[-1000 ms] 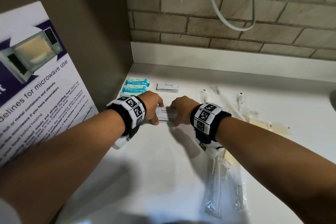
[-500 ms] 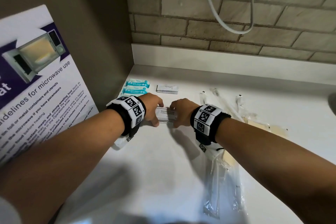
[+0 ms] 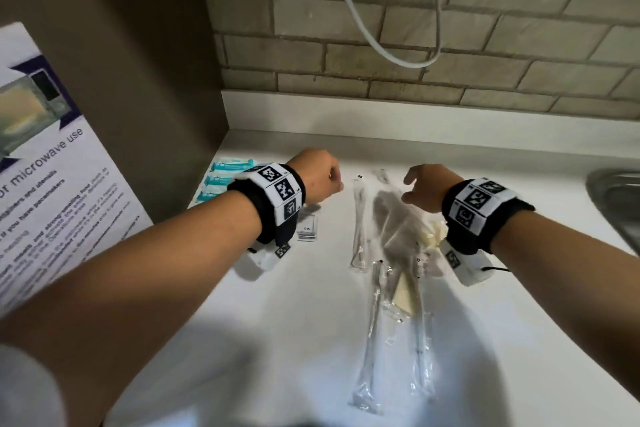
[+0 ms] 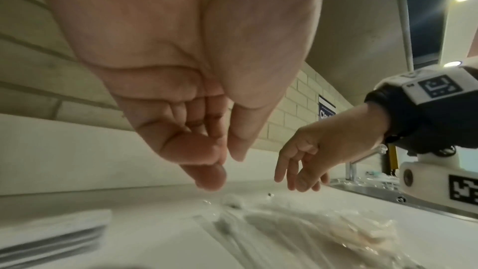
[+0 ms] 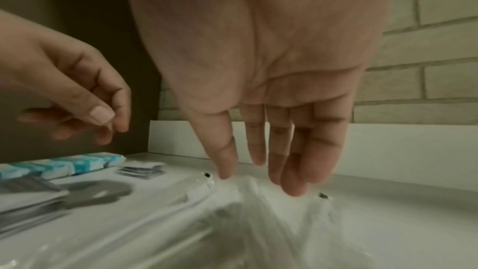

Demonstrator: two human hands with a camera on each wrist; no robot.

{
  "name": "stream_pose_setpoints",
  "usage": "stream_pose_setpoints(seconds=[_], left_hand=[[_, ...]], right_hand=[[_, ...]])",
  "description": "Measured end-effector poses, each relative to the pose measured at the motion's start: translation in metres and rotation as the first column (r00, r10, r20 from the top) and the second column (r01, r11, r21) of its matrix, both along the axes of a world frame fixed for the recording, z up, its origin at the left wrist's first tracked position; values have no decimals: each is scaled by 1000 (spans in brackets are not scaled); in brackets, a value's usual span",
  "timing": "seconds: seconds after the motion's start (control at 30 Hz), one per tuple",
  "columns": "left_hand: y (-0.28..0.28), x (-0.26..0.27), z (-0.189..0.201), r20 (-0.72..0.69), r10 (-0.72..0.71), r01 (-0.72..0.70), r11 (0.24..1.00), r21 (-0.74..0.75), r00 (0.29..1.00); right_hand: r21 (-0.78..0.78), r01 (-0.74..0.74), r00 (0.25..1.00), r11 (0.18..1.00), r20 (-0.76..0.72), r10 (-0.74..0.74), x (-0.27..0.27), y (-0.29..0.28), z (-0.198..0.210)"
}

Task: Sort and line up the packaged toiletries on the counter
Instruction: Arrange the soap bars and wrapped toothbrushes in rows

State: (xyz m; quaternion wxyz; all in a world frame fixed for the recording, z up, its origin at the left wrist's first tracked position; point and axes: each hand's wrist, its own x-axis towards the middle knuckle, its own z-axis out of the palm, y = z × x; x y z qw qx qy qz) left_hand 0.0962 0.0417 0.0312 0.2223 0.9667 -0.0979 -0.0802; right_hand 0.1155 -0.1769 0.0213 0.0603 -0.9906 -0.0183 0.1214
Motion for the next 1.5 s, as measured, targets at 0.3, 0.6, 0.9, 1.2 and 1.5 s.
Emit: stream_pose_setpoints(seconds=[0.3,0.6,0.9,1.2,1.5], left_hand=[[-76,9,-45,-145,33,8,963,269,989],[-75,0,-43,-125,187,-172,978,120,974],[-74,-82,-28,-200,122,-154,976,-156,972],[-61,-117,-63,-364,35,-12,998,66,931],[-60,-108,-61,-329,40,-54,998,-33,944]], right_hand=[[-56,-7,998,998,-57,4,0,-22,-32],[63,1,1000,998,-7,-1,-6,-37,-25],[320,-16,991,947,132,-28,-43,-56,15],[151,-71,860,986,-492,137,-127,-66,-23],[251,113,949,961,-313,-30,-149,-34,-38]])
